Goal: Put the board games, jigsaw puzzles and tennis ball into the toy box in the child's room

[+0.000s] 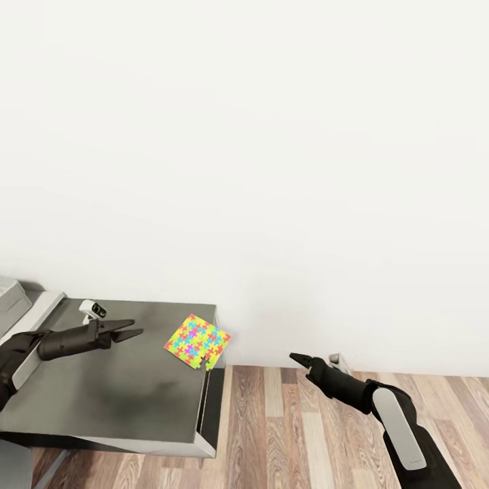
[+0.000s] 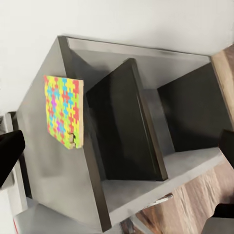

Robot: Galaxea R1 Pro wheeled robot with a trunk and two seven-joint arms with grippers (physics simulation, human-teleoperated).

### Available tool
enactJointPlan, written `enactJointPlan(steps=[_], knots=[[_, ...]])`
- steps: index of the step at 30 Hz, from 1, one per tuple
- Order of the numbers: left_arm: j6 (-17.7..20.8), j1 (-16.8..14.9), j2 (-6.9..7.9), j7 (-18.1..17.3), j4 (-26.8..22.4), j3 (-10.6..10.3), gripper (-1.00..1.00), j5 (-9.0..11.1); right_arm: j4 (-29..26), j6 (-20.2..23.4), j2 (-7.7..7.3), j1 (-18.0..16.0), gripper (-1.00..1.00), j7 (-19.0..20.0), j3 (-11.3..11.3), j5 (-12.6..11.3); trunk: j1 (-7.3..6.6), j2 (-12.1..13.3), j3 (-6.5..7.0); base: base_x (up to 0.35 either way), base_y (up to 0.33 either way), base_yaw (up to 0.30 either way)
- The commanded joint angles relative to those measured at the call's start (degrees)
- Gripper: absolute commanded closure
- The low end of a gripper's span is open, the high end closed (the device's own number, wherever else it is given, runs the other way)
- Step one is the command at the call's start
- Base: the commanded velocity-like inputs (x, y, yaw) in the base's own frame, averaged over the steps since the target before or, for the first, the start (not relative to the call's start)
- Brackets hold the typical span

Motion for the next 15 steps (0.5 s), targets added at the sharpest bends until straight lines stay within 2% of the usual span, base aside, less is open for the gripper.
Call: enactJointPlan(steps=[1,8,15], knots=[[0.61,-0.07,0.08,-0.23,0.04,-0.3,-1.0,0.24,0.0,0.28,0.02,-0.04,-1.0,0.51,-0.11,0.5,0.06,-0.1,0.0,0.197,0.029,0.087],[0.61,-0.07,0.08,-0.23,0.04,-0.26,-1.0,0.34,0.13,-0.26,0.04,-0.04,-1.0,0.52,-0.09,0.63,0.06,-0.1,0.64,0.127,-0.028,0.09],[0.6,-0.07,0.05,-0.23,-0.2,-0.25,-1.0,0.38,0.3,-1.5,0.04,-0.04,-1.0,0.52,0.54,0.76,0.06,-0.1,1.29,0.028,-0.007,0.092]])
